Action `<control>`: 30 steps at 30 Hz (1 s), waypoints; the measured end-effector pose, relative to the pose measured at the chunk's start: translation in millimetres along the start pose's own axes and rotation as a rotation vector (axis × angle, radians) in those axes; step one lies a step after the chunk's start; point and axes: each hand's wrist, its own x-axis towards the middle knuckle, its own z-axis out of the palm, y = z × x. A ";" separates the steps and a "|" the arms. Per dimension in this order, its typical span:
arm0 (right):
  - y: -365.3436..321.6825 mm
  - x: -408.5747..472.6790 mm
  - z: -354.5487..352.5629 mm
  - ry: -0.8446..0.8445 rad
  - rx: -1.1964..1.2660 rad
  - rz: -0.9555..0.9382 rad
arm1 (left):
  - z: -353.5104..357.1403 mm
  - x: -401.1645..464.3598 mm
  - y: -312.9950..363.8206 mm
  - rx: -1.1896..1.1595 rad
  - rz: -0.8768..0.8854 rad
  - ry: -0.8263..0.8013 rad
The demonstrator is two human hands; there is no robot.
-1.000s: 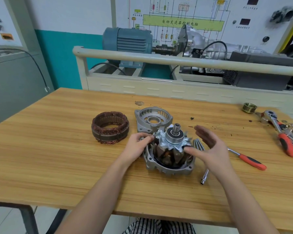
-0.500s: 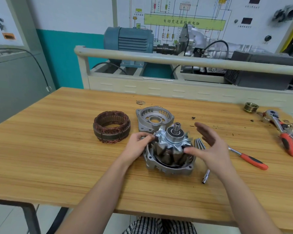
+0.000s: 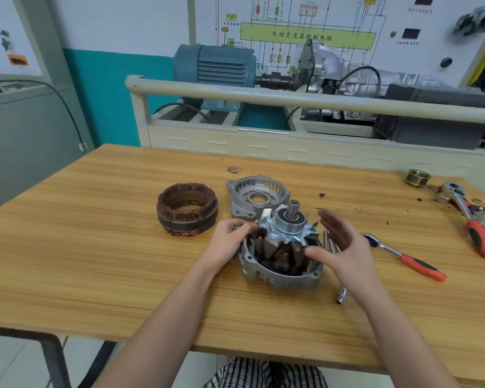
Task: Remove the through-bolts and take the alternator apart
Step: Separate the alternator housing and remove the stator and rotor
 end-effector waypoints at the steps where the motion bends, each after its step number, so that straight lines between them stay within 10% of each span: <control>1: 4.7 0.7 -4.0 0.029 0.046 0.013 | 0.1 -0.7 1.3 -0.003 -0.005 -0.004; 8: 18.9 4.9 19.0 0.088 0.476 0.236 | 3.4 -5.4 4.8 0.017 -0.017 -0.021; 23: 18.8 21.7 41.7 0.306 0.621 0.371 | 27.4 -1.7 -2.6 -0.027 -0.176 0.213; 30: 5.5 26.5 37.0 0.149 0.429 0.486 | 31.3 -14.0 8.5 -0.304 -0.352 0.209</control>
